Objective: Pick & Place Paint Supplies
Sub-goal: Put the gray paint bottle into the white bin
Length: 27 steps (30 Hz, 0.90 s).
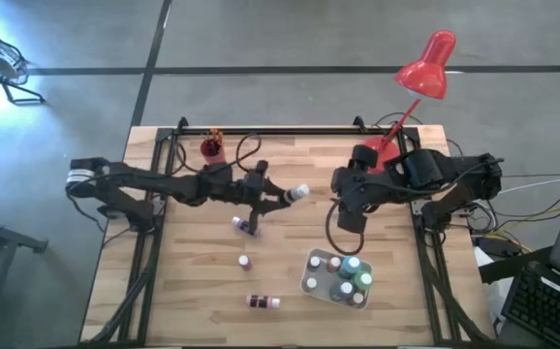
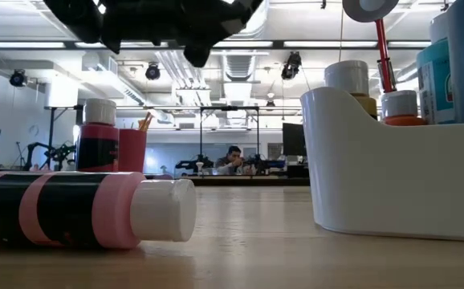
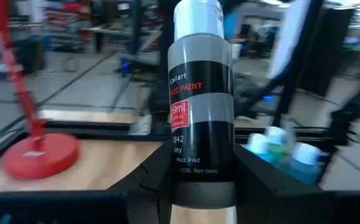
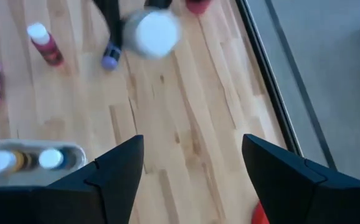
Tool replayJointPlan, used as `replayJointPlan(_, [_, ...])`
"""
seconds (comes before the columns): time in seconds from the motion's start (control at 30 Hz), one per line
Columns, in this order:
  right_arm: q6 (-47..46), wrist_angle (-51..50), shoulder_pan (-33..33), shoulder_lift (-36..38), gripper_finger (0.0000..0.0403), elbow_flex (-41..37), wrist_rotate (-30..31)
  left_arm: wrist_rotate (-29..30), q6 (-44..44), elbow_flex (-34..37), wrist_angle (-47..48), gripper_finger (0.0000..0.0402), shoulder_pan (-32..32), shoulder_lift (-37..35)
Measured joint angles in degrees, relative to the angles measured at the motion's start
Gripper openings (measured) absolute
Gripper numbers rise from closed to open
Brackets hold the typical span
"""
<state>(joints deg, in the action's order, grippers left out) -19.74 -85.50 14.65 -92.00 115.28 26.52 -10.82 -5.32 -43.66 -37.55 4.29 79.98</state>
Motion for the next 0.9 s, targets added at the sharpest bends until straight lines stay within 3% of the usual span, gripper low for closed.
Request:
replayJointPlan(0.1, [1.99, 4.06, -0.02, -0.01, 0.0262, -0.97, -0.27, -4.27, 3.36, 0.35, -1.40, 0.0121, 0.03, -0.15])
replayJointPlan(0.33, [4.95, 11.78, 0.13, -0.01, 0.0237, -1.22, -10.36, -4.65, 10.95, -2.38, -0.76, 0.0121, 0.03, 0.89])
replayJointPlan(0.53, [5.21, 13.85, 0.07, -0.01, 0.0230, -1.24, -10.30, -4.60, 13.77, -6.87, 1.72, 0.0121, 0.05, 2.96])
replayJointPlan(0.9, [5.18, 13.75, 0.07, -0.01, 0.0271, -1.74, -8.44, -6.27, 15.41, -13.97, 7.48, 0.0121, 0.04, 8.25])
